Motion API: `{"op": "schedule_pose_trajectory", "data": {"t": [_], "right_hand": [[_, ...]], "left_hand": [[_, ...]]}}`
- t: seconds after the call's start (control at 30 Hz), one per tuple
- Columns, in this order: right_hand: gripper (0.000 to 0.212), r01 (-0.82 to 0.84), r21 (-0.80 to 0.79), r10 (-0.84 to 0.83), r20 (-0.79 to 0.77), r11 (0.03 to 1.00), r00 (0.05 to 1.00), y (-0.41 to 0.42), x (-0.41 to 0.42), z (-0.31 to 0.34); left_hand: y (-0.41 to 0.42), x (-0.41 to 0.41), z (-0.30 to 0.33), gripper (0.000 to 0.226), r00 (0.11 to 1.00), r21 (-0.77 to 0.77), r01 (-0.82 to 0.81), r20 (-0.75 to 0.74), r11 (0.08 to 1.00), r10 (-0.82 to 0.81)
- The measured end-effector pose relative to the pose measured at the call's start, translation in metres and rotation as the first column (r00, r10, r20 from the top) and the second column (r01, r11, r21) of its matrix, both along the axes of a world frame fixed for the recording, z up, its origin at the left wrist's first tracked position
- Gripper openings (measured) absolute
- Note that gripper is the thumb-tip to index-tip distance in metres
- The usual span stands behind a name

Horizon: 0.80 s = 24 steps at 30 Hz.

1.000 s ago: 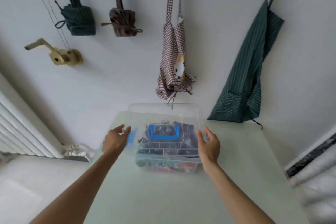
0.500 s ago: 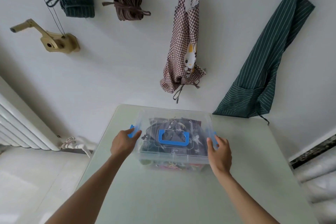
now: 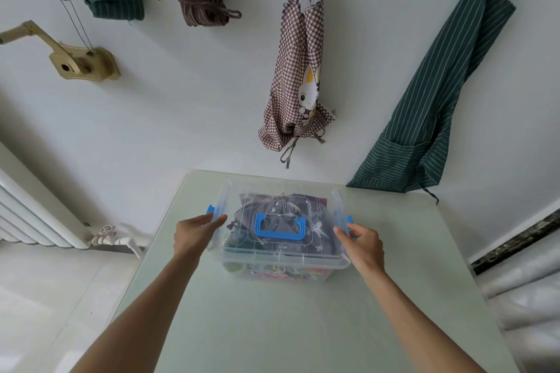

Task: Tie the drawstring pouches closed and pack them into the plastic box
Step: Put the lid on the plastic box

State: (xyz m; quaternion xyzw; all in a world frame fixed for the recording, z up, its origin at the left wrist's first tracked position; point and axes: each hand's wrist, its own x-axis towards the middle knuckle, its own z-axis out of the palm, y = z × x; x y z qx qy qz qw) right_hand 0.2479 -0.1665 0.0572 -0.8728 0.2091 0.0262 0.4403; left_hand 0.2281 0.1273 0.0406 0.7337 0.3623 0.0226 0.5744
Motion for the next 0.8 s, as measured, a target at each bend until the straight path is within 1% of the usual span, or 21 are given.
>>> {"op": "schedule_pose_trajectory", "data": {"t": [0.1, 0.17, 0.2, 0.23, 0.27, 0.3, 0.33, 0.37, 0.4, 0.43, 0.47, 0.5, 0.57, 0.6, 0.67, 0.7, 0.73, 0.8], "right_hand": [[0.047, 0.013, 0.1, -0.009, -0.046, 0.995, 0.999, -0.005, 0.008, -0.005], [0.049, 0.042, 0.175, -0.028, -0.081, 0.984, 0.996, -0.007, 0.013, -0.012], [0.05, 0.062, 0.191, -0.045, -0.09, 0.98, 0.995, -0.006, 0.013, -0.014], [0.051, 0.09, 0.186, -0.074, -0.093, 0.978, 0.993, -0.006, 0.015, -0.018], [0.054, 0.118, 0.162, -0.102, -0.103, 0.98, 0.989, -0.006, 0.017, -0.02], [0.061, 0.157, 0.166, -0.135, -0.134, 0.974, 0.982, -0.007, 0.02, -0.021], [0.067, 0.193, 0.227, -0.149, -0.197, 0.955, 0.969, -0.008, 0.021, -0.019], [0.067, 0.214, 0.323, -0.126, -0.272, 0.922, 0.954, -0.009, 0.022, -0.018], [0.06, 0.219, 0.422, -0.072, -0.338, 0.88, 0.938, -0.011, 0.023, -0.015], [0.049, 0.213, 0.486, -0.028, -0.36, 0.848, 0.932, -0.012, 0.022, -0.012], [0.041, 0.192, 0.481, -0.016, -0.347, 0.856, 0.938, -0.013, 0.022, -0.012], [0.035, 0.169, 0.441, -0.032, -0.302, 0.882, 0.953, -0.013, 0.022, -0.013], [0.024, 0.103, 0.229, -0.071, -0.144, 0.968, 0.987, -0.005, 0.015, -0.012], [0.023, 0.074, 0.11, -0.068, -0.056, 0.991, 0.996, 0.0, 0.01, -0.012], [0.024, 0.051, -0.082, -0.044, 0.088, 0.995, 0.995, 0.011, -0.001, -0.015], [0.03, 0.052, -0.154, -0.033, 0.127, 0.987, 0.991, 0.014, -0.005, -0.016], [0.037, 0.05, -0.217, -0.016, 0.154, 0.975, 0.988, 0.016, -0.008, -0.018], [0.042, 0.036, -0.308, 0.021, 0.18, 0.951, 0.984, 0.017, -0.011, -0.018]], "left_hand": [[0.001, 0.004, 0.0, 0.051, 1.0, -0.022, -0.025, 0.008, 0.999, 0.025], [0.005, 0.007, 0.004, 0.053, 1.0, -0.017, -0.018, -0.022, 1.0, 0.018], [0.007, 0.01, 0.006, 0.057, 0.999, -0.04, -0.019, -0.038, 0.999, 0.017], [0.01, 0.011, 0.007, 0.066, 0.997, -0.081, -0.028, -0.075, 0.996, 0.022], [0.012, 0.012, 0.007, 0.078, 0.991, -0.158, -0.046, -0.132, 0.986, 0.025], [0.014, 0.013, 0.007, 0.089, 0.98, -0.268, -0.045, -0.198, 0.962, -0.009], [0.016, 0.012, 0.007, 0.091, 0.965, -0.388, -0.018, -0.246, 0.921, -0.085], [0.016, 0.01, 0.007, 0.085, 0.956, -0.464, 0.014, -0.255, 0.886, -0.148], [0.017, 0.009, 0.007, 0.076, 0.957, -0.487, 0.04, -0.233, 0.872, -0.174], [0.017, 0.011, 0.006, 0.07, 0.964, -0.471, 0.043, -0.212, 0.881, -0.16], [0.017, 0.012, 0.006, 0.065, 0.974, -0.427, 0.036, -0.186, 0.904, -0.126], [0.015, 0.014, 0.006, 0.058, 0.987, -0.359, 0.03, -0.136, 0.933, -0.084], [0.006, 0.013, 0.008, 0.047, 0.999, -0.171, 0.02, -0.042, 0.985, -0.027], [0.0, 0.011, 0.009, 0.042, 0.999, -0.059, 0.027, -0.028, 0.998, -0.029], [-0.015, 0.006, 0.011, 0.034, 0.997, 0.193, 0.059, -0.061, 0.979, -0.048], [-0.02, 0.004, 0.013, 0.032, 0.995, 0.292, 0.071, -0.083, 0.954, -0.049], [-0.024, 0.003, 0.014, 0.031, 0.994, 0.366, 0.081, -0.095, 0.927, -0.05], [-0.028, 0.002, 0.012, 0.031, 0.99, 0.465, 0.109, -0.126, 0.879, -0.057]]}}
